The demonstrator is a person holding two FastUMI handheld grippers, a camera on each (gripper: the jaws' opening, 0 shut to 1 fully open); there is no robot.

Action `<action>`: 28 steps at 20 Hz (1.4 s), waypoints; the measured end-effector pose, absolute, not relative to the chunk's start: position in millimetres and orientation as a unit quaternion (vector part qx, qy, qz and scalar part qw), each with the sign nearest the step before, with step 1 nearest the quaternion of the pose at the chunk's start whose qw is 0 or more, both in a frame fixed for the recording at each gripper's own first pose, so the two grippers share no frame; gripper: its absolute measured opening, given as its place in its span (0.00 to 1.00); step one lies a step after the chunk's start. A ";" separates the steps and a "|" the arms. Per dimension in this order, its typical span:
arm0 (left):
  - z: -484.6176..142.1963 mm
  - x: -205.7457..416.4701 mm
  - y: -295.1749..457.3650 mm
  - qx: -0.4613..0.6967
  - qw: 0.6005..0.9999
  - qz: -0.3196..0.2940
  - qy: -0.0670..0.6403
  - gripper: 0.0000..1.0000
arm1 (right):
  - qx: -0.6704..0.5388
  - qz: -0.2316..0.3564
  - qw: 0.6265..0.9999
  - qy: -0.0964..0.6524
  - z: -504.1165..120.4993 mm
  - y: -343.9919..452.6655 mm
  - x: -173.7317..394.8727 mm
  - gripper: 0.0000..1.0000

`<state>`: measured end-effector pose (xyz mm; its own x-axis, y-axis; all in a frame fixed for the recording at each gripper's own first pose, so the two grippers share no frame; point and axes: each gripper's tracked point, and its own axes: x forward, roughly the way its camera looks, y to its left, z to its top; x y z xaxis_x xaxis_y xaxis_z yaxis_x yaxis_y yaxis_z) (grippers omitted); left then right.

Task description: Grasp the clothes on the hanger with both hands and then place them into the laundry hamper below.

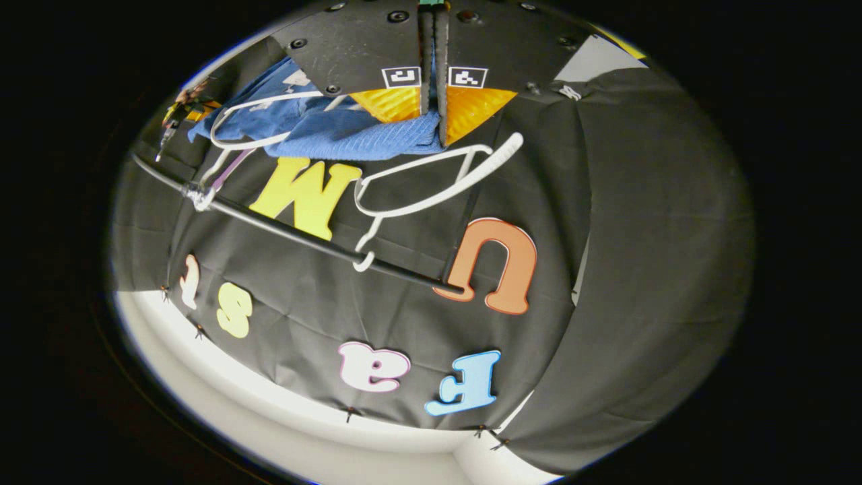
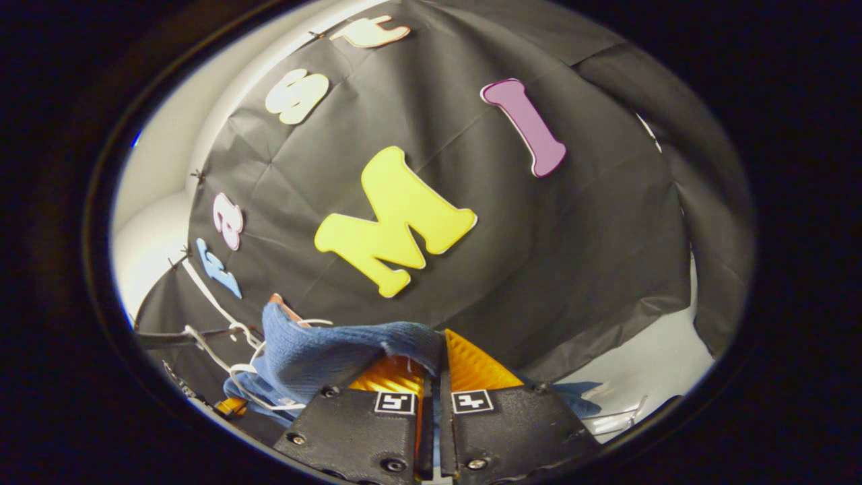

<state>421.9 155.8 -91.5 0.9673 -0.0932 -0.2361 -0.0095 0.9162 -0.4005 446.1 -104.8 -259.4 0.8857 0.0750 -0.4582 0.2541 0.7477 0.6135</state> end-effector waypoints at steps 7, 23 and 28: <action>-97.8 433.7 185.0 -0.174 0.975 0.000 0.138 0.06 | 0.365 -0.046 0.902 0.228 -254.8 -111.8 470.6 0.07; -170.8 398.3 141.1 -0.134 0.975 -0.028 0.172 0.01 | 0.321 -0.069 0.890 0.317 -346.5 -87.5 427.6 0.07; -190.6 380.0 120.4 -0.136 0.974 -0.034 0.179 0.06 | 0.310 -0.068 0.883 0.346 -371.7 -65.8 403.2 0.07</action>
